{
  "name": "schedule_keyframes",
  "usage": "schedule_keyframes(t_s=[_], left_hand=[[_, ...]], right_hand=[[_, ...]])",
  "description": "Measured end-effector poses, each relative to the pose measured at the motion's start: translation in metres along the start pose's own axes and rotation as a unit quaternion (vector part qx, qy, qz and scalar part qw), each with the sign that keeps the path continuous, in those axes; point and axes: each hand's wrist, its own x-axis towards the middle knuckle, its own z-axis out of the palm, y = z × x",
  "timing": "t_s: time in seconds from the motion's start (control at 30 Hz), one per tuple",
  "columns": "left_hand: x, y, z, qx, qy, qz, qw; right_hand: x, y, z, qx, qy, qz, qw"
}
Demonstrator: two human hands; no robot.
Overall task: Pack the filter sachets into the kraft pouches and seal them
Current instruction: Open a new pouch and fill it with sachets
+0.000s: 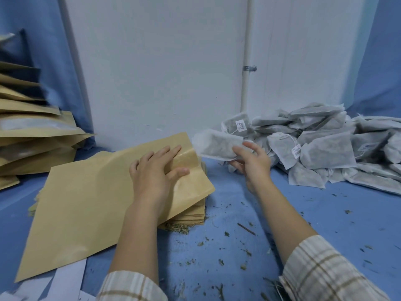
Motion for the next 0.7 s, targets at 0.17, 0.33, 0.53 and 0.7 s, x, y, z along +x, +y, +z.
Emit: schedule_keyframes(t_s=[0.17,0.33,0.53,0.7], left_hand=[[0.0,0.021,0.002,-0.081,0.006,0.047,0.996],[-0.001,0.037,0.004,-0.144,-0.05,0.079,0.985],[-0.005,0.032,0.013,-0.106,-0.013,0.055,0.993],[-0.004,0.026,0.013,-0.05,0.005,0.033,0.998]], right_hand=[[-0.01,0.003,0.014,-0.139,-0.199,0.01,0.97],[-0.015,-0.002,0.019,-0.348,-0.363,0.019,0.864],[-0.004,0.017,0.01,-0.39,-0.048,-0.139,0.909],[0.018,0.035,-0.02,-0.525,0.013,-0.045,0.85]])
